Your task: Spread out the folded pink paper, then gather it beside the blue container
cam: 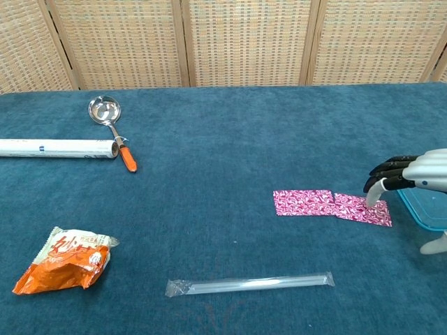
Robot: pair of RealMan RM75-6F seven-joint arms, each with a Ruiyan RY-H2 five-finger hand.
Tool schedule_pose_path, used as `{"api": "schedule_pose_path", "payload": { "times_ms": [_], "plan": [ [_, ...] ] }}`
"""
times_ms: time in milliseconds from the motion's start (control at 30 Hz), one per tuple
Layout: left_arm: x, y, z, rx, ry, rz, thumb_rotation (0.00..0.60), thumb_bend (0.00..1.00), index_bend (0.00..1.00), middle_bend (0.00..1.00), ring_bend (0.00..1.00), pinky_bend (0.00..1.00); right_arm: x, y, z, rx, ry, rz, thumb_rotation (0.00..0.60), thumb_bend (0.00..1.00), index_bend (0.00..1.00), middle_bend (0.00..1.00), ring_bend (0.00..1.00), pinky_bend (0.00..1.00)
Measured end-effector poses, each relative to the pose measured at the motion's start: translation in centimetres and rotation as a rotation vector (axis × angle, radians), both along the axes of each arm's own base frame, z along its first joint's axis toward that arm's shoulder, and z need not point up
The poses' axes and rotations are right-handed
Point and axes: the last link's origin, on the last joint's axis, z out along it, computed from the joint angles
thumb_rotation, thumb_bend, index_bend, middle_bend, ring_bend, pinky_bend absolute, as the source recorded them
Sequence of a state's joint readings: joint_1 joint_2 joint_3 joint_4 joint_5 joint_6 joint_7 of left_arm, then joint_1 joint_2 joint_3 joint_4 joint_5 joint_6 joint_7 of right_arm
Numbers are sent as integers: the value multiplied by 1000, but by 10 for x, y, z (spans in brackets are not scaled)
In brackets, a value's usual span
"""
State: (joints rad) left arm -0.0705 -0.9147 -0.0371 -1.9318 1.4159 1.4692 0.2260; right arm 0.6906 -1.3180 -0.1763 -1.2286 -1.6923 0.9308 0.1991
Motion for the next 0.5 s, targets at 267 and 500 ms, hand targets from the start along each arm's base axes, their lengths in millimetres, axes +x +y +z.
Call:
{"api": "schedule_pose_path", "payload": {
  "times_ms": [267, 500],
  "plan": [
    [-2, -2, 1, -2, -3, 6, 600, 33, 0, 0, 0, 0, 26, -9, -6, 20, -36, 17, 600, 202, 233, 162, 0, 0],
    [-6, -2, 2, -1, -6, 12, 600, 33, 0, 0, 0, 0, 45, -17, -20, 42, -38, 38, 600, 206, 233, 161, 0, 0]
  ]
}}
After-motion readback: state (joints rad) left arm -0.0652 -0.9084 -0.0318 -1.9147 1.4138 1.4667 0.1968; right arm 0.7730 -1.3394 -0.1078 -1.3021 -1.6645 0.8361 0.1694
